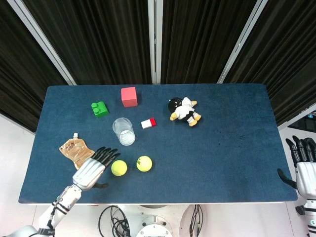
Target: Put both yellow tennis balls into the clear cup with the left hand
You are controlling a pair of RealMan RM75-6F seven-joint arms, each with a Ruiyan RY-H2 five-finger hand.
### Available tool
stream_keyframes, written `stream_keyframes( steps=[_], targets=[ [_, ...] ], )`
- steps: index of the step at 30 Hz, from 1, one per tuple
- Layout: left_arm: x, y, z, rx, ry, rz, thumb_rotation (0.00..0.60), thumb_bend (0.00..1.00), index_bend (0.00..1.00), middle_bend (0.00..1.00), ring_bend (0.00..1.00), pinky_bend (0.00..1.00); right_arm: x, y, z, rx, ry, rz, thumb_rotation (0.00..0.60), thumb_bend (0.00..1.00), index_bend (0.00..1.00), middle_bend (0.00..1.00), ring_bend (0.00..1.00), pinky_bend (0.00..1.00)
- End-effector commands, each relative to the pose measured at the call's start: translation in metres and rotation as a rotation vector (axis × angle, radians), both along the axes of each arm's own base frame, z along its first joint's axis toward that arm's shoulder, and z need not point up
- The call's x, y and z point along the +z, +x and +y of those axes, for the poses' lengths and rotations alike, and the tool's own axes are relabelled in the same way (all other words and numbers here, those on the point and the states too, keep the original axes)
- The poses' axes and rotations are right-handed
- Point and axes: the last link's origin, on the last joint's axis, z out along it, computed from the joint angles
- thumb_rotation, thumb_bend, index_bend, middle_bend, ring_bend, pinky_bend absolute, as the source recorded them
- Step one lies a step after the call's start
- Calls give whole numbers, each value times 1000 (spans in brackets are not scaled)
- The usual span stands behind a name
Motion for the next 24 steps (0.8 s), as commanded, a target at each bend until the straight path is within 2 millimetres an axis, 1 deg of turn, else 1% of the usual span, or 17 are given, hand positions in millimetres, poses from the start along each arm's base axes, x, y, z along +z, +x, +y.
stream_keyframes(
  steps=[1,5,8,14,16,18,22,24],
  targets=[
    [-17,2,13,7,-27,4,600,71,64,26,0,79,4,-2,0,-2,-17,1,600,184,0,0,0,0],
    [-31,1,20,29,-64,4,600,68,69,38,6,111,8,-5,-1,-11,-29,-3,600,184,0,0,0,0],
    [-37,-1,24,41,-80,15,600,68,84,63,27,145,9,-6,-1,-13,-30,-3,600,185,0,0,0,0],
    [-48,-6,27,63,-104,35,600,72,158,117,86,230,8,-10,-3,-21,-27,-8,600,185,0,0,0,0],
    [-52,-6,27,65,-106,38,600,95,192,147,103,261,7,-11,-3,-25,-24,-9,600,185,0,0,0,0],
    [-56,-6,28,57,-100,42,600,139,247,199,149,317,7,-12,-4,-26,-30,0,600,185,0,0,0,0],
    [-60,-3,30,39,-70,3,600,170,336,311,264,443,8,-12,-3,-24,-46,8,600,187,0,0,0,0],
    [-61,-1,31,21,-48,-16,600,185,391,385,335,521,9,-13,-3,-27,-50,8,600,189,0,0,0,0]
  ],
)
